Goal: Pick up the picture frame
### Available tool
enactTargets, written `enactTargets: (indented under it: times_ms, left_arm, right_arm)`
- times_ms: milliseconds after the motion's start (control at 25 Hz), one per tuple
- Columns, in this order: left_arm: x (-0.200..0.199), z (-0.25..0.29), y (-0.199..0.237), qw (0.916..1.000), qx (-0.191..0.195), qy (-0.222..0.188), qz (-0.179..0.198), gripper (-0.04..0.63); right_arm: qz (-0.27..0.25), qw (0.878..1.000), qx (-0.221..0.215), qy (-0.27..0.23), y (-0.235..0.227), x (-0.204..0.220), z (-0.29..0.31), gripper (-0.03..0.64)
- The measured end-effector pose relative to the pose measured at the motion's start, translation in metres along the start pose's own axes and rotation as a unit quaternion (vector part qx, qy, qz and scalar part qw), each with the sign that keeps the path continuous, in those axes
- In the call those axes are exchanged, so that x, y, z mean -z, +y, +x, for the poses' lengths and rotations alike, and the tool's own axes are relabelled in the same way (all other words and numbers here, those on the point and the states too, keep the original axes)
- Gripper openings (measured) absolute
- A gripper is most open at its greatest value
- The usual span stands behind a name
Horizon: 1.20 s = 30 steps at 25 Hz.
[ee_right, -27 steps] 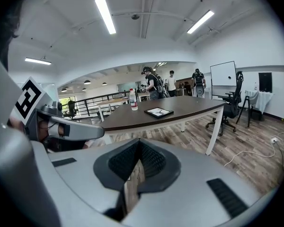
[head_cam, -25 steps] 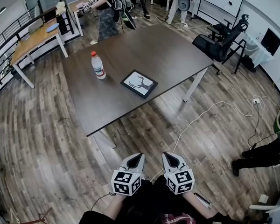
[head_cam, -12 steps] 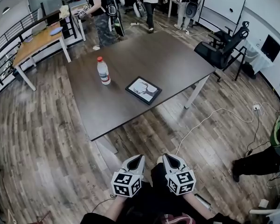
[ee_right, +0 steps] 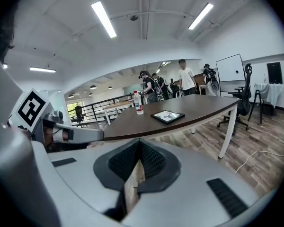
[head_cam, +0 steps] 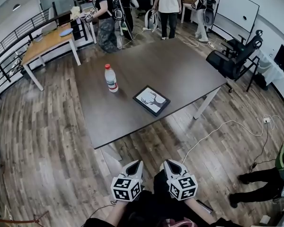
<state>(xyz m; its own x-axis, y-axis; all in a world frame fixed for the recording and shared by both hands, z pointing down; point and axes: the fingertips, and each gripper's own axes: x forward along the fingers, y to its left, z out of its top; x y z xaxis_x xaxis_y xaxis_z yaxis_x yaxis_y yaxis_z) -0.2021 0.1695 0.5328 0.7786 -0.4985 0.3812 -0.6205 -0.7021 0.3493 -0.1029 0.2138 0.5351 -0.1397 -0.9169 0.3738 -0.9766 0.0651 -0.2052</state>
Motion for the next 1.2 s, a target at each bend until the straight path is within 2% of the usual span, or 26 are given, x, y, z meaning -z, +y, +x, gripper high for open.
enactTargets:
  times_ms: [200,400,760,1040,1200]
  left_arm:
    - [-0.002,0.024,-0.004,0.9999,-0.012,0.010,0.001,0.008]
    - [-0.016,0.056,-0.010,0.9994,-0.010,0.023,0.024,0.009]
    - [-0.040,0.126,-0.018,0.9994,-0.013,0.027,0.014,0.009]
    - [-0.063,0.160,-0.014,0.9987,-0.046,0.020,0.007,0.009]
    - [-0.074,0.177,-0.009,0.9974,-0.071,0.010,-0.010,0.009]
  right_arm:
    - [0.006,1.000,-0.013,0.007,-0.028,-0.006,0.020,0.006]
    - [0.006,1.000,-0.018,0.006,-0.062,-0.021,0.043,0.006]
    - [0.012,1.000,-0.023,0.009,-0.128,-0.045,0.078,0.006]
    - [0.005,0.999,-0.046,0.007,-0.166,-0.070,0.107,0.006]
    - [-0.001,0.998,-0.064,0.004,-0.183,-0.081,0.122,0.006]
